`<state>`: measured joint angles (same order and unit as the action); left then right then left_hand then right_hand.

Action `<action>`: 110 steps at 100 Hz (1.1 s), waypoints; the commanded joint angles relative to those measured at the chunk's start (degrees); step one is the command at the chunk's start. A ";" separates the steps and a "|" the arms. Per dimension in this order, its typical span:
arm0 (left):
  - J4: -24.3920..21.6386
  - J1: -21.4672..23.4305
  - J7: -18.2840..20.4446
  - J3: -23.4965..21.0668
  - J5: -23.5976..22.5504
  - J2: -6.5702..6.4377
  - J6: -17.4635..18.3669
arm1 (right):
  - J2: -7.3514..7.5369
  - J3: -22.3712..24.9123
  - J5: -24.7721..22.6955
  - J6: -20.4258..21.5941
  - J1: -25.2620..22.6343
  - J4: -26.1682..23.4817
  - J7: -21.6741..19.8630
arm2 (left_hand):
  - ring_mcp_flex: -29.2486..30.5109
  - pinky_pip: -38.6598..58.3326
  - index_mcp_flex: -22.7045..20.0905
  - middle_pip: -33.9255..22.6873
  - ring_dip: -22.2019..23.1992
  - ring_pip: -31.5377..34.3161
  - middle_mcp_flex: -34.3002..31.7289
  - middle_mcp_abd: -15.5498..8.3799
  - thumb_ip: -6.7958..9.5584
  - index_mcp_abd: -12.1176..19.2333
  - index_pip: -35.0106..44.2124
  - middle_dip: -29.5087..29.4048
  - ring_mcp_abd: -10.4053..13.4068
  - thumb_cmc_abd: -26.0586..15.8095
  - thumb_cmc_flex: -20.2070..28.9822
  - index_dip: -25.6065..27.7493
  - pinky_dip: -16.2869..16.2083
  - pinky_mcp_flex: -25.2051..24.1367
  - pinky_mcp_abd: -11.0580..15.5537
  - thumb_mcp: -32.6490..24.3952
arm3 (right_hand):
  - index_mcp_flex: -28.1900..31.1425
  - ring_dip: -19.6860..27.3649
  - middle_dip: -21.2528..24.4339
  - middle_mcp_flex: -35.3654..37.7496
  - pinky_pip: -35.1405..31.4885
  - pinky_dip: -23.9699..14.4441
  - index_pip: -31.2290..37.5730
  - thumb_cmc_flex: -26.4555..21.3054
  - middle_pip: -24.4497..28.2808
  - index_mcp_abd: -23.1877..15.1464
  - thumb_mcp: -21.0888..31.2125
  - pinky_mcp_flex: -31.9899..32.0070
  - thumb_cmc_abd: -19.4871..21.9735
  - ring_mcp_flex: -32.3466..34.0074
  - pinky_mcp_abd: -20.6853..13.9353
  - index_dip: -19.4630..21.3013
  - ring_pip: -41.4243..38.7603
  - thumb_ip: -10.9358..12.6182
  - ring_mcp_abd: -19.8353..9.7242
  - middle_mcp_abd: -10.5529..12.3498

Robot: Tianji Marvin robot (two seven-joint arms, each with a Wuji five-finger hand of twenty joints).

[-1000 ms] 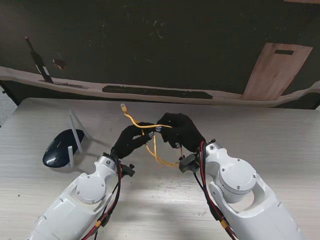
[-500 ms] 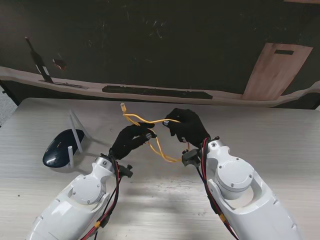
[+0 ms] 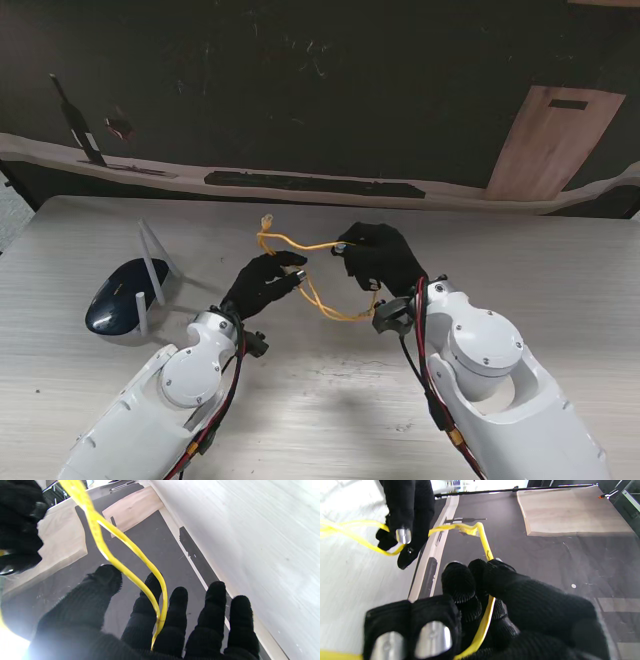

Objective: Untangle the Ethernet cable and plug it into the router

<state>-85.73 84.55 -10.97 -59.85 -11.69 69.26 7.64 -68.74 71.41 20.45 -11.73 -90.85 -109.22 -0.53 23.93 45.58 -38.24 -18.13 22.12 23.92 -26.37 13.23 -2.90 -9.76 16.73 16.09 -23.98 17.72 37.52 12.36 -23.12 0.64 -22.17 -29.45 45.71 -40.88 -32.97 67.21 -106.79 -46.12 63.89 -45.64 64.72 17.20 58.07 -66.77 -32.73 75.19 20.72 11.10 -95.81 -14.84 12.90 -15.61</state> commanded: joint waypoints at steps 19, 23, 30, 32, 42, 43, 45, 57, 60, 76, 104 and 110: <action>1.03 0.17 -4.25 0.49 -0.21 1.00 0.00 | 2.32 4.68 1.90 -7.46 -1.68 -1.59 -11.11 | -1.52 1.63 0.72 -0.63 -0.04 1.02 2.07 -0.83 1.81 -3.21 -1.13 -0.29 2.86 -2.28 0.36 -0.55 -0.95 -1.12 1.12 2.67 | 5.60 -3.64 -1.56 13.89 -11.40 5.97 3.85 6.09 11.90 1.97 -1.48 -1.00 3.70 -0.10 -1.99 11.11 -5.47 1.07 -12.23 -7.86; 0.97 0.32 -4.63 0.37 -0.32 1.07 -0.06 | 2.58 5.34 3.95 -8.93 -1.73 -1.35 -13.21 | -1.74 1.68 0.73 -0.65 -0.02 1.08 2.19 -0.89 1.79 -3.18 -1.19 -0.27 2.61 -2.52 0.34 -0.58 -0.98 -1.31 1.07 2.75 | 6.29 -3.82 -1.60 14.01 -9.24 7.05 3.60 6.72 12.35 2.15 -2.19 -0.60 4.76 -0.13 0.72 13.49 -5.53 1.47 -11.45 -7.70; 0.94 0.51 -5.26 0.15 -0.95 1.10 0.17 | 2.92 5.88 8.05 -9.14 -1.53 -0.04 -17.11 | -1.55 1.87 0.58 -0.77 0.07 1.39 2.11 -1.02 1.75 -3.09 -1.24 -0.21 2.67 -2.68 0.27 -0.61 -1.06 -1.31 0.98 3.08 | 6.88 -3.85 -1.75 13.78 -7.18 7.72 3.39 7.69 13.10 1.98 -3.06 -0.25 6.32 -0.16 3.01 16.76 -5.51 1.95 -10.83 -7.40; 0.95 0.53 -5.41 0.10 -1.22 1.10 0.20 | 3.10 5.95 9.60 -8.51 -1.31 0.87 -19.12 | -1.59 1.91 0.59 -0.77 0.07 1.40 2.13 -0.90 1.75 -3.23 -1.26 -0.21 2.70 -2.71 0.29 -0.62 -1.07 -1.31 0.96 3.13 | 6.80 -3.75 -1.84 13.51 -6.34 8.02 3.32 7.97 13.33 1.63 -3.40 -0.15 6.82 -0.15 3.62 17.51 -5.41 2.06 -10.76 -7.26; 0.76 0.65 -5.68 -0.08 -2.48 0.98 -0.85 | 3.36 6.30 15.75 -6.72 -0.64 3.43 -24.32 | -2.16 1.82 0.83 -0.61 -0.02 1.25 2.62 -0.61 1.76 -3.23 -1.44 -0.27 2.47 -3.02 0.28 -0.69 -1.02 -1.57 1.08 3.48 | 5.80 -3.17 -2.44 11.62 -5.02 8.76 3.79 8.75 15.06 0.09 -5.95 0.04 10.04 -0.16 5.08 21.78 -5.32 2.69 -10.69 -6.50; 0.67 0.69 -5.57 -0.12 -2.55 0.94 -1.07 | 3.35 6.31 16.15 -6.54 -0.60 3.58 -24.65 | -2.35 1.77 1.03 -0.52 -0.04 1.17 2.85 -0.54 1.75 -3.46 -1.55 -0.30 2.44 -3.10 0.25 -0.73 -1.00 -1.66 1.13 3.56 | 5.73 -3.15 -2.45 11.52 -5.05 8.80 3.78 8.90 15.21 0.00 -6.13 0.04 10.35 -0.16 5.04 22.26 -5.34 2.77 -10.75 -6.37; 0.47 0.78 -5.28 -0.22 -2.67 0.83 -1.50 | 3.36 6.32 16.92 -6.06 -0.50 3.92 -25.46 | -2.70 1.66 1.25 -0.38 -0.09 1.03 3.19 -0.31 1.72 -3.25 -1.70 -0.35 2.43 -3.28 0.17 -0.79 -0.94 -1.82 1.23 3.78 | 5.54 -3.13 -2.48 11.32 -5.08 8.84 3.92 9.17 15.38 -0.35 -6.36 0.05 10.89 -0.16 5.02 22.80 -5.32 2.81 -10.90 -6.10; -0.56 1.17 -2.56 -0.76 -4.35 -0.07 -4.88 | 3.11 6.82 21.81 -2.70 -0.56 4.93 -27.95 | -4.97 0.82 4.70 0.77 -0.43 -0.04 6.32 1.02 1.95 -2.97 -3.46 -1.01 2.44 -5.22 0.72 -1.52 -0.43 -2.67 2.10 7.75 | 5.10 -3.08 -2.69 10.84 -5.19 9.09 5.05 10.36 16.09 -1.76 -7.22 -0.04 12.50 -0.12 4.26 24.60 -5.31 3.08 -11.59 -4.84; -0.63 1.16 -2.27 -0.76 -4.92 -0.19 -5.90 | 2.92 7.10 22.70 -2.09 -0.89 4.68 -27.57 | -5.52 0.68 5.75 1.06 -0.49 -0.29 7.10 1.35 2.00 -2.78 -3.75 -1.13 2.28 -5.50 0.68 -1.61 -0.38 -2.93 2.30 8.19 | 5.06 -3.09 -2.73 10.80 -5.26 9.14 5.15 10.50 16.21 -2.02 -7.26 -0.07 12.52 -0.11 4.08 24.79 -5.32 3.10 -11.71 -4.59; -1.48 1.37 -0.04 -1.00 -5.93 -0.74 -10.50 | 1.30 8.90 25.82 2.42 -3.67 1.88 -18.71 | -7.33 0.34 12.02 2.19 -0.34 -0.87 11.16 2.67 2.61 -2.43 -5.02 -1.95 0.27 -7.58 1.88 -2.10 -0.60 -3.48 3.06 13.20 | 4.82 -3.26 -2.77 10.86 -5.84 9.31 5.49 10.78 16.39 -3.30 -6.80 -0.17 11.96 -0.09 3.15 25.08 -5.44 2.81 -12.33 -4.08; -2.06 1.40 -0.40 -1.02 -6.05 -0.60 -12.08 | 0.00 11.57 24.84 11.70 -6.54 0.01 -8.65 | -7.00 1.20 12.55 2.20 -0.26 -0.46 11.57 3.15 2.96 -0.96 -3.39 -2.12 -1.71 -8.41 2.68 -1.44 -1.01 -3.21 2.65 15.15 | 4.69 -3.67 -2.73 11.34 -6.61 9.56 6.32 11.63 16.50 -4.32 -5.52 -0.27 11.39 -0.05 1.73 24.50 -5.49 2.26 -13.29 -3.27; -2.41 1.52 -0.35 -1.07 -5.83 -0.58 -12.63 | -0.06 11.69 23.45 13.86 -6.82 -0.11 -7.13 | -6.67 1.68 11.49 2.10 -0.23 -0.24 11.23 3.25 3.05 3.72 -2.28 -2.12 -2.86 -8.46 3.28 -0.96 -1.15 -2.82 2.27 15.33 | 4.73 -3.71 -2.72 11.34 -6.64 9.61 6.46 11.65 16.50 -4.33 -5.41 -0.27 11.28 -0.05 1.70 24.38 -5.48 2.20 -13.29 -3.25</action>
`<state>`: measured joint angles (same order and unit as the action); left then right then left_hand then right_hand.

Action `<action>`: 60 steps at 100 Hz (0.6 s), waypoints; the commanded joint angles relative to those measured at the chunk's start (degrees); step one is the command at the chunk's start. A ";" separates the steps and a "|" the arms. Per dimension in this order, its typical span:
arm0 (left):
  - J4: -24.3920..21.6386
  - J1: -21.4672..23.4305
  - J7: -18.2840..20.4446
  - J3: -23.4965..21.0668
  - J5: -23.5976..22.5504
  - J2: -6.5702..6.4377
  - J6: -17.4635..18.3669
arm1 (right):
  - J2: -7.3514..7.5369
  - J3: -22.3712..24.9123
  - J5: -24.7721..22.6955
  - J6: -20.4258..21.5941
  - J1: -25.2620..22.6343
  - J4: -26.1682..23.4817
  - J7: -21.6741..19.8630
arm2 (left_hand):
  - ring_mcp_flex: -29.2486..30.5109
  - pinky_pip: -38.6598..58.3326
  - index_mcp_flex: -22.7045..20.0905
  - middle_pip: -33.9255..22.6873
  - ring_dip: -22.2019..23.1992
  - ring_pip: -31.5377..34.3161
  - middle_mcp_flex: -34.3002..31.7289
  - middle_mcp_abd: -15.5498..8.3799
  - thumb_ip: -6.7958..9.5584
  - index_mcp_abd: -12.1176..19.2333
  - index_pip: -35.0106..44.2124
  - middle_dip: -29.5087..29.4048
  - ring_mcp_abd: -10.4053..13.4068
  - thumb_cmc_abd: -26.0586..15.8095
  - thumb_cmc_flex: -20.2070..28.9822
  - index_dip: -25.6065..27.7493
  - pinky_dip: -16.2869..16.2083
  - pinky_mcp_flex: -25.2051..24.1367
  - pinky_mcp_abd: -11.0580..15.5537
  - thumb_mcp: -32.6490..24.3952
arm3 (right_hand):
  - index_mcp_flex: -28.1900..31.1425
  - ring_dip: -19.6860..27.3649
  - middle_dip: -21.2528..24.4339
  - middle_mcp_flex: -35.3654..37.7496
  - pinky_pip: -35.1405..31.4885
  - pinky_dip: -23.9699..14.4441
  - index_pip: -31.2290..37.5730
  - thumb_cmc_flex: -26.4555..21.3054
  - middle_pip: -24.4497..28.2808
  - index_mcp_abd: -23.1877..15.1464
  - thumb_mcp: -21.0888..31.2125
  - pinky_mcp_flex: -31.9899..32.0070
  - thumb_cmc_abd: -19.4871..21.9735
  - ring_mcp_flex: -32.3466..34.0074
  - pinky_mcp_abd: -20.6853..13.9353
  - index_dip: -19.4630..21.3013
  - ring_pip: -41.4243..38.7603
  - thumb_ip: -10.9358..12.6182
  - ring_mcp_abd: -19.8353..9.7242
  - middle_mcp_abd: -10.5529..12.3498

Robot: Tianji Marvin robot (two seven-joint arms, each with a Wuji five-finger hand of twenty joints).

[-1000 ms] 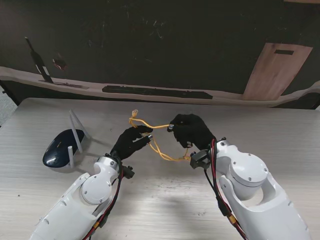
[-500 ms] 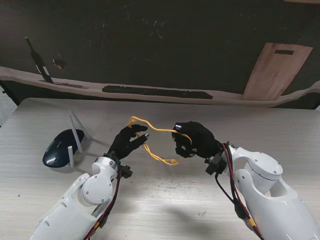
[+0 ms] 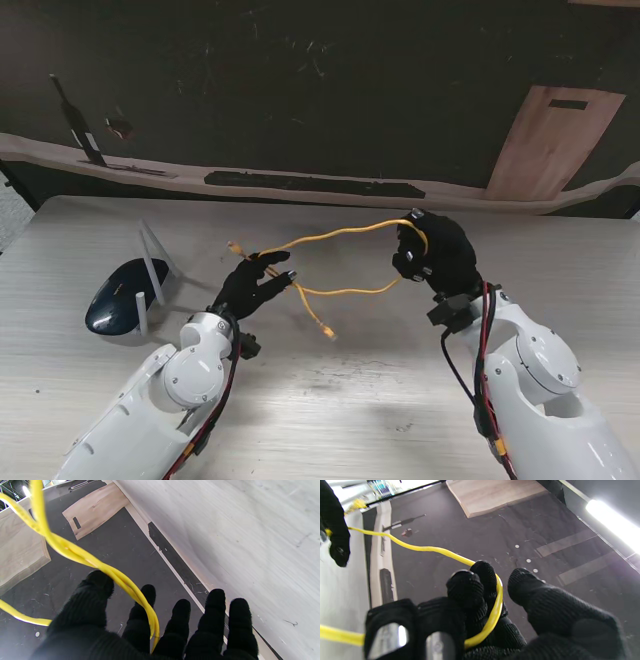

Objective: Untangle the Ethernet cable and plug it into the router

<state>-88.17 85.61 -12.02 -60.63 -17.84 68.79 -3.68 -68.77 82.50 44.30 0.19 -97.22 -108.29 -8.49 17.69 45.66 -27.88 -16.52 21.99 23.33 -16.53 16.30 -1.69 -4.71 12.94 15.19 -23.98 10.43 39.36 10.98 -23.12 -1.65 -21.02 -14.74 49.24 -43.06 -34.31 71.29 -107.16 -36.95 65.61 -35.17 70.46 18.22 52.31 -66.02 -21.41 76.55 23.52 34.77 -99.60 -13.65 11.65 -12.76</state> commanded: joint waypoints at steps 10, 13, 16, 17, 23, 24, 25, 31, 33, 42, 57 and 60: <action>-0.30 0.59 -0.05 -0.32 -0.51 0.00 -2.28 | -0.14 0.74 -2.54 5.29 -0.65 -0.96 2.97 | 4.40 5.95 1.17 -0.29 0.49 3.64 -3.03 1.29 2.03 7.76 3.91 -0.93 -5.71 -1.00 2.46 1.70 -3.02 3.10 -1.69 1.09 | 1.24 -1.62 -1.34 7.29 -6.29 0.54 4.97 1.39 10.73 -5.47 0.69 -1.02 -0.20 -1.40 -1.17 0.43 -1.71 0.94 -12.15 -5.82; -0.16 0.56 -0.60 -0.28 -0.94 0.07 -2.14 | -0.11 0.74 -3.72 6.13 -0.64 -0.85 3.49 | 5.77 7.42 1.43 -0.55 0.63 4.68 -4.62 1.49 2.06 9.86 4.37 -0.78 -6.00 -0.85 2.34 1.95 -3.76 4.16 -2.25 0.90 | 1.26 -1.63 -1.34 7.29 -6.28 0.55 5.02 1.44 10.73 -5.49 0.71 -1.02 -0.23 -1.40 -1.18 0.39 -1.70 0.91 -12.15 -5.81; -0.06 0.55 -1.19 -0.24 -1.13 0.18 -2.01 | -0.06 0.68 -5.38 6.93 -0.60 -0.68 4.05 | 6.92 8.38 1.59 -0.82 0.69 5.48 -5.97 1.73 2.10 10.87 4.67 -0.63 -6.45 -0.58 2.31 2.10 -4.28 4.95 -2.81 0.64 | 1.24 -1.64 -1.34 7.29 -6.28 0.57 5.05 1.44 10.73 -5.52 0.76 -1.02 -0.24 -1.40 -1.20 0.35 -1.69 0.90 -12.15 -5.81; -0.05 0.56 -1.32 -0.24 -1.15 0.21 -1.99 | -0.04 0.64 -6.04 7.19 -0.58 -0.60 4.27 | 7.28 8.59 1.83 -0.89 0.72 5.69 -6.30 1.90 2.11 10.99 4.59 -0.59 -6.51 -0.51 2.29 2.07 -4.39 5.19 -2.96 0.57 | 1.22 -1.64 -1.34 7.29 -6.29 0.57 5.06 1.48 10.73 -5.53 0.75 -1.02 -0.26 -1.40 -1.20 0.33 -1.69 0.88 -12.16 -5.81; -0.28 0.73 -1.32 -0.44 -1.14 0.18 -1.84 | 0.06 0.34 -9.55 8.37 -0.45 -0.25 5.65 | 9.00 10.47 5.21 -1.05 0.63 7.21 -8.32 2.09 1.96 14.00 2.55 -0.36 -6.70 -0.40 1.57 1.09 -5.53 6.59 -3.68 -0.08 | 1.29 -1.66 -1.33 7.29 -6.29 0.61 5.18 1.53 10.73 -5.57 0.88 -1.02 -0.38 -1.40 -1.25 0.21 -1.68 0.86 -12.19 -5.81; -0.33 0.76 -1.28 -0.48 -1.13 0.17 -1.82 | 0.07 0.29 -9.98 8.52 -0.42 -0.21 5.86 | 9.41 10.83 5.79 -1.14 0.66 7.54 -8.65 2.19 1.93 14.35 2.16 -0.30 -6.72 -0.36 1.50 0.89 -5.74 6.91 -3.79 -0.14 | 1.29 -1.66 -1.33 7.29 -6.29 0.62 5.19 1.51 10.73 -5.57 0.92 -1.02 -0.41 -1.40 -1.25 0.19 -1.67 0.86 -12.19 -5.81; -0.38 0.80 -1.26 -0.53 -1.13 0.16 -1.79 | 0.08 0.24 -10.38 8.66 -0.41 -0.17 6.03 | 9.72 11.09 6.32 -1.23 0.68 7.77 -8.97 2.25 1.91 14.73 1.85 -0.25 -6.77 -0.37 1.44 0.74 -5.88 7.19 -3.90 -0.17 | 1.29 -1.66 -1.33 7.29 -6.29 0.62 5.20 1.53 10.73 -5.59 0.93 -1.02 -0.45 -1.40 -1.26 0.17 -1.67 0.85 -12.18 -5.81; -0.52 0.98 -1.53 -0.75 -1.35 0.16 -1.53 | 0.14 0.03 -12.24 9.75 -0.24 0.21 6.65 | 11.20 12.70 9.61 -1.56 0.86 9.12 -10.03 2.30 1.81 16.96 -0.40 0.04 -6.79 -0.37 0.99 -0.50 -6.89 8.43 -4.15 -0.38 | 1.31 -1.67 -1.25 7.29 -6.30 0.66 5.25 1.56 10.57 -5.58 1.07 -1.02 -0.53 -1.41 -1.29 0.01 -1.64 0.80 -12.05 -5.96; -0.44 1.00 -1.85 -0.77 -1.53 0.20 -1.35 | 0.15 -0.03 -12.82 10.19 -0.17 0.38 6.88 | 11.68 13.23 10.09 -1.79 0.94 9.51 -10.58 2.50 1.82 16.90 -0.83 0.17 -7.05 -0.31 0.87 -0.80 -7.23 8.86 -4.40 -0.49 | 1.30 -1.66 -1.23 7.26 -6.30 0.67 5.27 1.53 10.53 -5.58 1.11 -1.02 -0.53 -1.41 -1.29 -0.03 -1.63 0.80 -12.02 -5.99; -1.11 1.47 -1.46 -1.28 -1.89 -0.01 -1.94 | -0.02 -0.21 -15.21 12.00 0.15 0.77 9.08 | 13.41 14.55 12.00 -1.96 1.11 10.51 -12.52 3.72 1.74 14.58 -3.25 0.34 -7.36 -0.75 -0.05 -2.33 -8.23 10.08 -5.07 -0.42 | 1.28 -1.66 -1.14 7.31 -6.32 0.71 5.35 1.56 10.39 -5.62 1.21 -1.02 -0.69 -1.40 -1.31 -0.20 -1.60 0.74 -11.94 -6.11; -1.57 2.01 -0.77 -1.97 -1.92 -0.19 -2.53 | -0.23 0.60 -17.90 14.88 0.43 1.26 11.38 | 16.15 16.91 13.00 -3.38 1.77 12.44 -15.46 4.13 2.01 14.52 -5.44 1.12 -7.25 -0.18 0.13 -3.69 -9.70 12.12 -5.63 0.04 | 1.15 -1.65 -0.97 7.42 -6.35 0.78 5.51 1.70 10.21 -5.78 1.46 -1.02 -0.75 -1.40 -1.33 -0.62 -1.56 0.58 -11.93 -6.27; -1.48 2.00 -0.88 -1.97 -2.07 -0.19 -2.50 | -0.23 0.79 -18.76 15.43 0.51 1.46 11.80 | 16.60 17.42 14.35 -3.49 1.91 12.84 -15.62 4.19 2.27 14.66 -7.03 1.27 -7.31 0.43 -0.06 -4.60 -10.16 12.54 -5.77 -0.32 | 1.17 -1.64 -0.95 7.37 -6.35 0.80 5.60 1.69 10.20 -5.83 1.49 -1.01 -0.75 -1.39 -1.34 -0.67 -1.55 0.56 -11.96 -6.18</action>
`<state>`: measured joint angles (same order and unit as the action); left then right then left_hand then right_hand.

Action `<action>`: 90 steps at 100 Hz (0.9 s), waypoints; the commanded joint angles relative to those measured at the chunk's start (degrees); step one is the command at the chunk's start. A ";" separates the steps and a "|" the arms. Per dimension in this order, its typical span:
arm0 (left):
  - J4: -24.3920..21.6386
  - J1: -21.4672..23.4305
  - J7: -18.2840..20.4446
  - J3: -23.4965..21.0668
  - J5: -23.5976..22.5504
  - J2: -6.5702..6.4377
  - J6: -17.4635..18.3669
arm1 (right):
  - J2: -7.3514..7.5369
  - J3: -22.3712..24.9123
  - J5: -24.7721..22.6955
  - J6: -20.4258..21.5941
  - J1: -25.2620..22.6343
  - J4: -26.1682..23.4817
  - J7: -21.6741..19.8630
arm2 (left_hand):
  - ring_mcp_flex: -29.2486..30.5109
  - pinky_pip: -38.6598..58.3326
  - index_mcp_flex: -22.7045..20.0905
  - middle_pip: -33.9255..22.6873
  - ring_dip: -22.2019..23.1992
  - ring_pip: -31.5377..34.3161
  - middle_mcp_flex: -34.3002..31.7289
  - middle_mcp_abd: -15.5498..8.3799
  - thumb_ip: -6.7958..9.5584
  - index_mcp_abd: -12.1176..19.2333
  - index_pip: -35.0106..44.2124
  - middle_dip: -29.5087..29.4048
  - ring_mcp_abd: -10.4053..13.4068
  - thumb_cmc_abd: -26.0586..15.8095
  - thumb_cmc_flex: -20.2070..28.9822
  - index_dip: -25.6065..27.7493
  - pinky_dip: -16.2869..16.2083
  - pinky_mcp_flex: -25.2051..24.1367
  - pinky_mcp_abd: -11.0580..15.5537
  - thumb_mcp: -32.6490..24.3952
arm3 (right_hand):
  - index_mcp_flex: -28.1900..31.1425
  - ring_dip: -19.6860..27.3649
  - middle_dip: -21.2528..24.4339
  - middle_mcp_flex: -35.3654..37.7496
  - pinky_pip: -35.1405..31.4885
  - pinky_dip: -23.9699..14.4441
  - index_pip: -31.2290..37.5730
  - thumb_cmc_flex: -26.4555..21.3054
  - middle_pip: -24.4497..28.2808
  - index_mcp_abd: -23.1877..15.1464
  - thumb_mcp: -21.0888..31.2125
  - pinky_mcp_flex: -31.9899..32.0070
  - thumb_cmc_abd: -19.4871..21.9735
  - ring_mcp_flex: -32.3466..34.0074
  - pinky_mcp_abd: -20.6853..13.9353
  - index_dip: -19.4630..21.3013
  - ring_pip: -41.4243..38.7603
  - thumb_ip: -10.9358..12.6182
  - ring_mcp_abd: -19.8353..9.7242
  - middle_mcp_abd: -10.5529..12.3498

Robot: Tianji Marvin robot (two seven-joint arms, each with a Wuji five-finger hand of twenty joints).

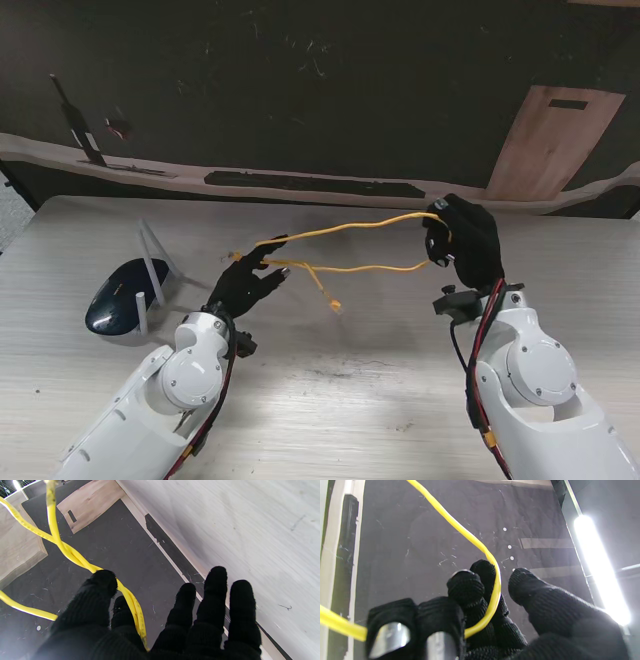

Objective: Untangle the Ethernet cable and plug it into the router

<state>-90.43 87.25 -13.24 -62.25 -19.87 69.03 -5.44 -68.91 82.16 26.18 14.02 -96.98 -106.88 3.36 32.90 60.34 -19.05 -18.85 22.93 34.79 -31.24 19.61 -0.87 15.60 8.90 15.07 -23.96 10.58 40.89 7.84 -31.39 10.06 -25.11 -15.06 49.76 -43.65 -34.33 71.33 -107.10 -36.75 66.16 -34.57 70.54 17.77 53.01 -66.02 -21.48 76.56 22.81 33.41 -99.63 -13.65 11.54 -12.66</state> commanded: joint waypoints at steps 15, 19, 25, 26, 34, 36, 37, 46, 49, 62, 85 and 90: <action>0.11 0.31 4.14 -0.62 -2.82 -1.73 -1.01 | -0.23 1.80 -2.36 3.38 0.28 0.57 1.38 | 3.05 3.30 11.27 -1.20 0.98 1.92 2.34 0.10 1.17 -7.92 -11.82 1.57 -4.90 4.83 -4.60 -8.34 -2.55 2.98 -0.13 -5.44 | 0.74 -1.09 -0.83 7.50 -6.42 0.67 5.25 1.20 10.14 -5.34 1.06 -1.01 -1.01 -1.40 -0.64 0.39 -1.57 0.53 -11.96 -6.13; 0.01 0.23 4.86 -0.58 -3.38 -1.97 -1.19 | -0.25 1.92 -2.85 3.90 0.33 0.88 1.64 | 3.58 3.39 11.31 -1.47 0.98 2.03 2.15 -0.37 1.19 -10.08 -12.05 1.68 -4.75 5.59 -4.64 -8.69 -2.53 3.57 0.22 -5.83 | 0.75 -1.10 -0.81 7.51 -6.42 0.68 5.29 1.22 10.14 -5.35 1.09 -1.01 -0.98 -1.40 -0.64 0.34 -1.58 0.52 -11.93 -6.12; -0.28 0.17 6.23 -0.60 -3.09 -2.23 -1.42 | -0.34 2.14 -3.70 4.57 0.50 1.45 2.32 | 4.27 3.32 11.29 -1.57 0.84 1.97 1.90 -0.44 1.22 -11.76 -12.11 1.74 -4.54 6.68 -5.33 -9.01 -2.39 4.36 0.24 -7.94 | 0.83 -1.11 -0.78 7.55 -6.41 0.70 5.35 1.28 10.15 -5.33 1.13 -1.01 -1.02 -1.40 -0.66 0.27 -1.59 0.50 -11.95 -6.13; -0.36 0.18 6.50 -0.62 -2.98 -2.28 -1.47 | -0.37 2.18 -3.74 4.65 0.52 1.50 2.46 | 4.28 3.34 11.30 -1.50 0.84 1.96 2.04 -0.48 1.18 -12.01 -12.11 1.72 -4.44 6.68 -5.36 -9.01 -2.39 4.36 0.24 -7.98 | 0.83 -1.12 -0.78 7.56 -6.41 0.70 5.36 1.27 10.16 -5.35 1.16 -1.01 -1.02 -1.40 -0.66 0.26 -1.60 0.51 -11.96 -6.12; -0.61 0.14 7.25 -0.63 -2.63 -2.41 -1.87 | -0.56 2.57 -3.19 5.05 0.48 1.44 3.13 | 4.40 3.27 11.36 -1.58 0.80 1.93 2.09 -0.08 0.94 -14.29 -12.10 1.76 -4.56 7.01 -5.19 -8.98 -2.35 4.36 0.07 -8.24 | 0.88 -1.16 -0.72 7.67 -6.40 0.73 5.39 1.10 10.14 -5.21 1.32 -1.01 -1.35 -1.41 -0.70 0.12 -1.65 0.51 -11.84 -6.28; -0.61 0.11 7.28 -0.60 -2.70 -2.42 -1.99 | -0.56 2.67 -3.09 5.17 0.47 1.38 3.16 | 4.46 3.27 11.36 -1.53 0.81 1.96 2.28 0.04 0.89 -14.53 -12.10 1.74 -4.37 7.03 -5.19 -8.98 -2.34 4.37 0.05 -8.32 | 0.88 -1.17 -0.71 7.68 -6.40 0.74 5.40 1.12 10.14 -5.20 1.34 -1.01 -1.32 -1.41 -0.70 0.10 -1.65 0.50 -11.80 -6.33; -0.59 0.10 7.23 -0.58 -2.76 -2.42 -2.04 | -0.55 2.74 -3.08 5.25 0.47 1.38 3.13 | 4.43 3.26 11.37 -1.51 0.80 1.95 2.38 0.05 0.87 -14.65 -12.10 1.74 -4.31 7.01 -5.24 -8.97 -2.34 4.37 0.04 -8.33 | 0.88 -1.17 -0.70 7.68 -6.40 0.74 5.41 1.13 10.13 -5.20 1.35 -1.01 -1.33 -1.41 -0.71 0.07 -1.65 0.49 -11.78 -6.35; -0.61 0.06 6.71 -0.42 -2.95 -2.27 -2.84 | -0.47 3.36 -3.97 6.20 0.58 1.55 3.15 | 4.19 3.21 11.39 -1.48 0.73 1.76 2.87 0.73 0.76 -16.49 -12.10 1.74 -4.82 6.96 -5.17 -8.97 -2.31 4.31 0.06 -8.59 | 0.89 -1.18 -0.66 7.66 -6.41 0.77 5.46 1.19 10.13 -5.19 1.38 -1.01 -1.23 -1.41 -0.72 -0.02 -1.62 0.47 -11.85 -6.34; -0.79 0.14 6.76 -0.47 -2.87 -2.27 -3.17 | -0.47 3.57 -4.31 6.54 0.57 1.48 3.34 | 4.08 3.04 11.41 -1.36 0.71 1.68 3.33 1.04 0.73 -17.55 -12.10 1.71 -4.98 6.97 -5.04 -8.96 -2.23 4.13 0.00 -8.62 | 0.90 -1.19 -0.66 7.67 -6.41 0.77 5.48 1.24 10.14 -5.19 1.37 -1.01 -1.25 -1.40 -0.72 -0.03 -1.63 0.45 -11.88 -6.29; -0.66 0.20 5.40 -0.37 -4.06 -2.07 -3.82 | -0.36 4.34 -5.58 7.71 0.11 0.60 3.69 | 3.36 2.40 11.43 -0.74 0.54 1.23 5.42 1.23 0.72 -19.69 -12.09 1.46 -4.71 6.88 -4.99 -8.96 -1.95 3.49 0.20 -8.62 | 0.75 -1.21 -0.62 7.68 -6.36 0.83 5.59 1.40 10.19 -5.41 1.37 -1.02 -1.16 -1.39 -0.88 -0.06 -1.60 0.41 -12.12 -5.97; 0.44 -0.12 3.62 0.03 -3.55 -1.61 -2.22 | -0.05 3.36 -6.76 4.22 -0.99 -1.79 2.96 | -4.76 -3.89 11.43 2.73 -0.99 -3.28 18.96 -1.35 0.71 -19.68 -12.09 -0.59 -4.36 5.95 -4.87 -8.96 1.02 -3.06 1.82 -8.26 | 0.80 -1.23 -0.56 7.68 -6.40 0.89 5.71 1.35 10.22 -5.46 1.41 -1.03 -1.32 -1.39 -1.05 -0.22 -1.59 0.41 -12.13 -5.93; 0.66 -0.12 3.31 0.01 -2.98 -1.51 -1.21 | -0.01 2.94 -6.29 3.14 -0.94 -2.04 2.49 | -6.30 -6.10 11.13 2.69 -1.56 -4.69 19.65 -2.66 0.61 -20.22 -10.95 -0.87 -3.75 5.95 -4.27 -8.01 2.28 -4.98 1.92 -8.32 | 0.84 -1.23 -0.54 7.67 -6.40 0.90 5.72 1.33 10.18 -5.44 1.43 -1.03 -1.33 -1.39 -1.06 -0.25 -1.58 0.41 -12.10 -6.05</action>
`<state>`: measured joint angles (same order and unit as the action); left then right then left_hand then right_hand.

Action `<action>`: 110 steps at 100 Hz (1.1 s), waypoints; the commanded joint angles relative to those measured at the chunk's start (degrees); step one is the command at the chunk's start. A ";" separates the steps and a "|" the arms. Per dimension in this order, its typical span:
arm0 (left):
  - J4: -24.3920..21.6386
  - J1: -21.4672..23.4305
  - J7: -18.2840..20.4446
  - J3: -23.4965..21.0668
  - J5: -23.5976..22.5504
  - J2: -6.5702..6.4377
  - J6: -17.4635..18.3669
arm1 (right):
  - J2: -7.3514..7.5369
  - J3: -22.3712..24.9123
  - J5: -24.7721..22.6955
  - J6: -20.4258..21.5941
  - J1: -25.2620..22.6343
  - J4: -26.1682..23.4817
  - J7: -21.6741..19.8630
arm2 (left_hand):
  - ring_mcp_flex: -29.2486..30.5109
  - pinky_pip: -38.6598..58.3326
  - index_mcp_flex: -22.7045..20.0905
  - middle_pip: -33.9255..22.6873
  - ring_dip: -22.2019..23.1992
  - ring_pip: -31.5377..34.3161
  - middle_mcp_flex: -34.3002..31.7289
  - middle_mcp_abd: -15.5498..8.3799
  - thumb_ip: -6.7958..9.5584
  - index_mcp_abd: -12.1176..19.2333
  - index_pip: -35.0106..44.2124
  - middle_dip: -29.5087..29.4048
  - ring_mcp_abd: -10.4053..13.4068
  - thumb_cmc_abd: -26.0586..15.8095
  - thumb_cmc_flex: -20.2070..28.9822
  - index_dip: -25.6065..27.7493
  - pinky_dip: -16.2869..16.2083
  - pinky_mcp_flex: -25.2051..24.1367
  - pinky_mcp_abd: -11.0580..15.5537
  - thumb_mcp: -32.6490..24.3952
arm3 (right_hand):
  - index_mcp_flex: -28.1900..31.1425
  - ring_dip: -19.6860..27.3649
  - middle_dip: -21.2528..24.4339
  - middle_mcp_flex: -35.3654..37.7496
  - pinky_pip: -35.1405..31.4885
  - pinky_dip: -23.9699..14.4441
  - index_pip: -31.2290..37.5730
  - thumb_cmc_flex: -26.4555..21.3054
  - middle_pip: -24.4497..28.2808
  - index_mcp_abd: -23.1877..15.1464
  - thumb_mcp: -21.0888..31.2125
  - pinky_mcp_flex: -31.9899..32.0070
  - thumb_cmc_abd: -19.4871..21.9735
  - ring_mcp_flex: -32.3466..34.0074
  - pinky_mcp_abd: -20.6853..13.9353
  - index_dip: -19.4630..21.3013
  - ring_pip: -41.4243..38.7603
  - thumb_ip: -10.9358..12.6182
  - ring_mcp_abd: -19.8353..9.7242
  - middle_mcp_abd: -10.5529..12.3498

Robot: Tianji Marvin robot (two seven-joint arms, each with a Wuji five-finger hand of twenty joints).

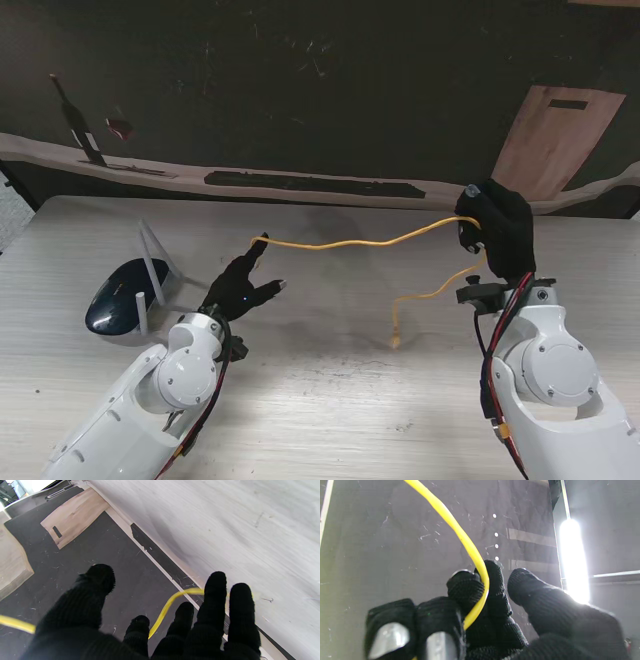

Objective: Untangle the Ethernet cable and plug it into the router

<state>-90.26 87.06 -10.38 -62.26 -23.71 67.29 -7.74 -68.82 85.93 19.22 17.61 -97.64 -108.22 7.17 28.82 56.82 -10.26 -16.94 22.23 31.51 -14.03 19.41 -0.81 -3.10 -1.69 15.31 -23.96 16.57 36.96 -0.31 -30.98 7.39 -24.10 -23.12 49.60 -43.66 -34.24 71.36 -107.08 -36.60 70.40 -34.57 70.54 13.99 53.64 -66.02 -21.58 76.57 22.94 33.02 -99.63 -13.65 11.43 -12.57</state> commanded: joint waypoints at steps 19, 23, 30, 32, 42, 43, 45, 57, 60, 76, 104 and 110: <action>2.27 -0.37 -2.79 0.26 1.63 0.94 5.97 | 0.09 -2.75 2.72 -4.56 0.31 -1.95 -3.14 | -2.69 -4.48 -7.48 -1.55 -0.22 -2.59 -2.28 -6.32 -0.11 -5.96 15.32 0.01 0.01 1.22 1.04 10.54 3.86 -4.59 1.31 -4.50 | 1.12 -1.23 -0.56 7.68 -6.42 0.81 1.36 1.29 10.10 -1.45 0.86 -1.02 -1.39 -1.41 -1.14 -0.08 -1.59 0.43 -11.71 -6.35; 2.52 -0.45 -3.05 0.28 1.92 1.03 6.92 | 0.09 -3.11 3.29 -5.51 0.32 -2.36 -3.39 | -1.57 -4.33 -10.28 -2.39 -0.12 -2.30 -4.86 -6.83 -0.28 -6.64 17.98 0.46 0.71 1.58 1.40 11.97 3.82 -4.29 1.18 -5.64 | 1.09 -1.23 -0.55 7.66 -6.42 0.83 1.38 1.23 10.07 -1.46 0.90 -1.01 -1.53 -1.42 -1.11 -0.09 -1.60 0.42 -11.62 -6.41; 2.73 -0.47 -2.87 0.15 2.57 1.02 8.36 | 0.05 -3.76 4.12 -7.00 0.21 -3.34 -3.43 | -1.35 -4.27 -13.70 -3.52 -0.26 -2.55 -8.53 -7.52 -0.45 -6.99 20.62 1.01 1.35 1.94 2.04 13.34 3.80 -4.09 0.97 -6.67 | 1.12 -1.23 -0.52 7.66 -6.41 0.86 1.36 1.23 10.02 -1.55 0.92 -0.99 -1.52 -1.42 -0.98 -0.17 -1.60 0.39 -11.48 -6.50; 2.92 -0.53 -3.13 0.19 2.63 1.08 8.73 | 0.04 -3.86 4.39 -7.27 0.21 -3.47 -3.50 | -1.04 -4.28 -14.51 -3.67 -0.49 -2.86 -9.67 -7.66 -0.56 -7.13 21.51 1.16 2.02 2.17 2.14 13.89 3.80 -4.08 0.97 -7.29 | 1.13 -1.23 -0.52 7.66 -6.41 0.86 1.34 1.26 10.01 -1.58 0.89 -0.99 -1.54 -1.42 -0.93 -0.20 -1.60 0.37 -11.46 -6.51; 3.81 -0.86 -4.98 0.51 2.99 1.58 9.90 | -0.04 -4.09 5.89 -8.23 0.24 -3.78 -3.74 | 2.21 -4.43 -22.69 -5.12 -2.35 -4.04 -19.64 -6.75 -1.26 -7.71 26.25 2.19 5.60 4.41 2.74 16.63 3.90 -2.17 1.39 -12.78 | 1.12 -1.24 -0.48 7.72 -6.42 0.88 1.30 1.14 9.91 -1.59 0.96 -0.99 -1.80 -1.43 -0.85 -0.29 -1.62 0.37 -11.39 -6.74; 3.82 -0.85 -5.03 0.50 3.08 1.60 10.00 | -0.05 -4.09 6.02 -8.32 0.25 -3.80 -3.75 | 2.60 -4.48 -23.56 -5.20 -2.48 -4.10 -20.59 -6.63 -1.43 -7.59 26.78 2.25 5.94 4.81 2.84 16.92 3.93 -1.91 1.58 -13.56 | 1.22 -1.25 -0.47 7.75 -6.45 0.87 1.19 1.12 9.89 -1.58 0.99 -1.00 -1.84 -1.43 -0.84 -0.40 -1.63 0.37 -11.38 -6.78; 3.86 -0.85 -5.14 0.48 3.20 1.63 10.23 | -0.06 -4.09 6.24 -8.47 0.28 -3.81 -3.79 | 3.47 -4.31 -25.13 -5.75 -2.50 -3.87 -22.53 -6.46 -1.55 -7.64 27.59 2.47 5.91 5.32 3.22 17.30 3.88 -1.25 1.87 -14.41 | 1.31 -1.26 -0.45 7.77 -6.48 0.86 1.06 1.13 9.85 -1.59 1.03 -1.00 -1.83 -1.43 -0.83 -0.55 -1.65 0.36 -11.35 -6.81; 4.76 -1.10 -7.01 0.53 3.59 2.08 12.80 | 0.13 -3.71 7.11 -9.00 0.50 -3.62 -5.21 | 8.91 -1.72 -30.80 -8.07 -1.79 -1.30 -31.65 -6.85 -4.45 -5.41 34.41 3.55 6.27 9.31 5.35 20.32 2.64 2.19 3.10 -16.65 | 1.37 -1.27 -0.45 7.79 -6.50 0.87 1.01 1.28 9.82 -1.64 1.07 -1.00 -1.78 -1.43 -0.81 -0.69 -1.64 0.35 -11.38 -6.82; 4.99 -1.18 -7.57 0.61 3.93 2.27 13.44 | 0.18 -3.65 7.21 -9.09 0.54 -3.60 -5.50 | 9.99 -1.13 -31.75 -8.59 -1.57 -0.64 -33.40 -6.93 -5.12 -4.65 36.30 3.74 5.88 10.32 6.30 20.66 2.35 2.70 3.14 -16.15 | 1.34 -1.27 -0.45 7.79 -6.50 0.87 0.98 1.31 9.82 -1.69 1.06 -1.00 -1.82 -1.43 -0.80 -0.73 -1.63 0.34 -11.41 -6.82; 4.32 -0.76 -5.99 0.05 5.72 2.04 15.03 | 0.29 -3.48 8.12 -9.66 0.68 -3.56 -6.48 | 10.06 -1.77 -30.01 -9.97 -0.96 0.70 -34.30 -6.43 -4.65 -3.63 43.24 4.50 3.22 9.82 6.87 21.11 2.39 1.30 1.97 -12.37 | 1.38 -1.27 -0.46 7.79 -6.50 0.88 0.92 1.30 9.81 -1.76 1.09 -1.00 -1.84 -1.43 -0.79 -0.88 -1.63 0.31 -11.37 -6.82; 1.54 0.25 0.78 -0.94 3.02 0.07 9.98 | 0.56 -3.94 8.47 -11.85 0.59 -3.36 -8.27 | 1.39 -6.34 -20.20 -6.35 -1.67 -2.72 -22.67 -5.27 -0.80 -5.51 32.08 3.24 3.10 4.51 4.22 19.17 4.65 -3.31 2.38 -12.55 | 1.38 -1.29 -0.47 7.79 -6.51 0.89 0.94 1.15 9.81 -1.79 1.01 -0.99 -1.92 -1.43 -0.75 -1.00 -1.63 0.31 -11.32 -6.82; 0.89 0.24 3.58 -0.97 2.78 -0.58 9.36 | 0.61 -4.22 8.47 -12.65 0.67 -3.45 -8.61 | -1.14 -7.93 -15.65 -4.38 -2.07 -4.53 -18.27 -5.37 -0.62 -5.22 25.79 2.32 3.06 4.43 4.29 16.61 5.53 -4.34 3.07 -11.72 | 1.37 -1.30 -0.48 7.79 -6.50 0.89 0.96 1.06 9.81 -1.79 1.00 -0.99 -1.93 -1.43 -0.75 -1.01 -1.65 0.31 -11.27 -6.82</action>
<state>-88.89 87.09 -8.54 -63.41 -21.44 67.53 1.46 -68.22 82.29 27.62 5.62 -96.72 -111.33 -0.26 30.27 50.59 -30.08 -23.31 20.97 28.75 -36.13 14.03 -3.04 -8.67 28.52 18.72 -23.99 21.97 41.93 18.17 -26.65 4.87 -22.53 -35.85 49.58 -43.66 -34.24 71.36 -107.08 -36.11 70.42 -34.57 70.80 13.81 54.10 -66.02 -22.62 76.58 22.94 32.60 -99.64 -13.65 11.03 -12.17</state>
